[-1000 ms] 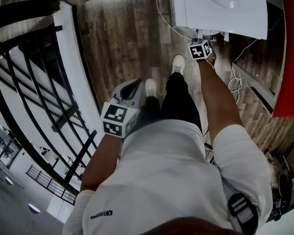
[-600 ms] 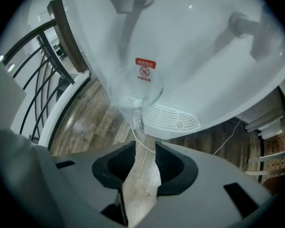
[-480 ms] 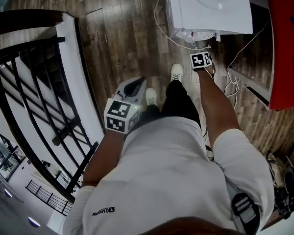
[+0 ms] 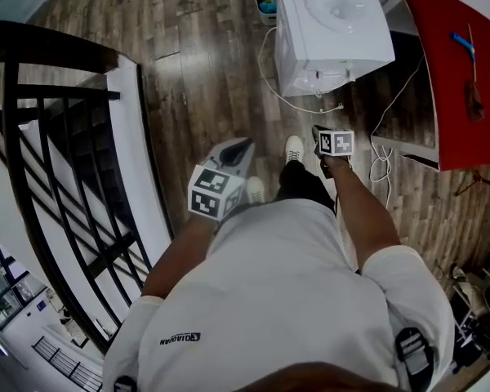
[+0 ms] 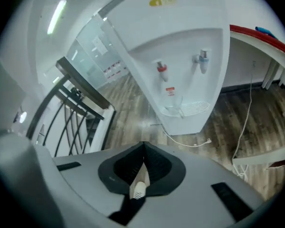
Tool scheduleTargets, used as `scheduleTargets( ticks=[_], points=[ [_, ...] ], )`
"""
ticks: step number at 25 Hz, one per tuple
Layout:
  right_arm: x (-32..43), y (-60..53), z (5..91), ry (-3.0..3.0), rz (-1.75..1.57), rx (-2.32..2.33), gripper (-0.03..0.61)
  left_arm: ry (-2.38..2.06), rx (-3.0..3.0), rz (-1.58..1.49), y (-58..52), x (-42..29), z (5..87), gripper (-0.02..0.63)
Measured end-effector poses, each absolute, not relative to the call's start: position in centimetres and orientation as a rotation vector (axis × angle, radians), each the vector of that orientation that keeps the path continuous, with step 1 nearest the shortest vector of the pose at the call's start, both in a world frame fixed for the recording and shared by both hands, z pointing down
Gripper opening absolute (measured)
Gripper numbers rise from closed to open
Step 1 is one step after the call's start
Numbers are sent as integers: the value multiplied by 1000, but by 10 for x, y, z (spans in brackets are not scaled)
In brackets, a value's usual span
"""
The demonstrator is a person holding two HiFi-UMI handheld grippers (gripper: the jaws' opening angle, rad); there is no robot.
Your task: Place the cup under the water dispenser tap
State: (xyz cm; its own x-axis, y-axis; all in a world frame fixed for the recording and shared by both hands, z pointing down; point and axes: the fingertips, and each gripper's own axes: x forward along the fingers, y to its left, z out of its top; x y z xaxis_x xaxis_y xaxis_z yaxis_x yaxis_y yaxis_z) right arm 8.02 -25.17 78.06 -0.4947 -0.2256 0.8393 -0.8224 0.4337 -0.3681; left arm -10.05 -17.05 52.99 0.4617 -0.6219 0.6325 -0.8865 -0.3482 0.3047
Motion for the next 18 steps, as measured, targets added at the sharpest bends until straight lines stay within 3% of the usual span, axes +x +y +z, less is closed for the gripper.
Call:
scheduleTargets(
  ticks=[5, 18],
  points=[
    [31, -204, 682, -2229, 1280, 843, 23, -1209, 2188, 501, -137, -98, 500, -3],
    [-18, -78, 445, -2872, 1422, 702, 23, -1124, 2296, 384, -59, -111, 473, -3]
  ],
)
